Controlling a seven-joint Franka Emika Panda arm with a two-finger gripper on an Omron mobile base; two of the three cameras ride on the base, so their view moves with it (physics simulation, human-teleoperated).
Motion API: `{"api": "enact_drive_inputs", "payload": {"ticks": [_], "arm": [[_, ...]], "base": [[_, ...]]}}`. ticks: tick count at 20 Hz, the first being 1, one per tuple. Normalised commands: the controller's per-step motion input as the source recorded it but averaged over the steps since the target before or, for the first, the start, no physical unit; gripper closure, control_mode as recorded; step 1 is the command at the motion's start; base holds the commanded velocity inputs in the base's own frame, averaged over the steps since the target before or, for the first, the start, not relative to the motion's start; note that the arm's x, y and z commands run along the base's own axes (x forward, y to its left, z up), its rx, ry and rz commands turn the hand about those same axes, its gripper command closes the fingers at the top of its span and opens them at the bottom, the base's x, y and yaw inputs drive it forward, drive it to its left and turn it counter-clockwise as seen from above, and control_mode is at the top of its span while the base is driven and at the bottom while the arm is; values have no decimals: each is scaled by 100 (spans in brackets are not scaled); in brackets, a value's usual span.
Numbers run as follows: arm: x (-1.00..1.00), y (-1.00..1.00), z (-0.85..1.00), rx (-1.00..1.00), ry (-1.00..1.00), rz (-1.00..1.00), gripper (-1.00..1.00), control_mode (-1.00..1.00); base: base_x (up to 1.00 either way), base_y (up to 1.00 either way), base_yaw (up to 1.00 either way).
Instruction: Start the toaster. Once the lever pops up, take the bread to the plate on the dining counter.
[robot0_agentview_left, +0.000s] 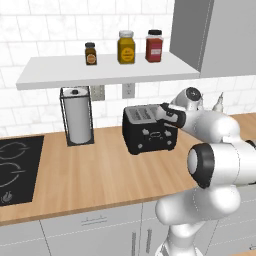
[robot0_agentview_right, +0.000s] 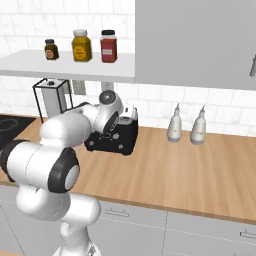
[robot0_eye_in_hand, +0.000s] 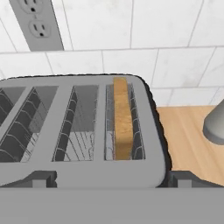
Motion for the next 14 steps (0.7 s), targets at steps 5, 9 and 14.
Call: {"api": "enact_drive_inputs", "payload": {"ticks": [5, 9, 14], "arm": [[30, -2, -3, 0, 0, 0, -100, -100], [24, -2, -3, 0, 0, 0, -100, -100], [12, -6, -10, -1, 0, 0, -100, -100]], "base": [[0, 0, 0], [0, 0, 0], [0, 0, 0]]}}
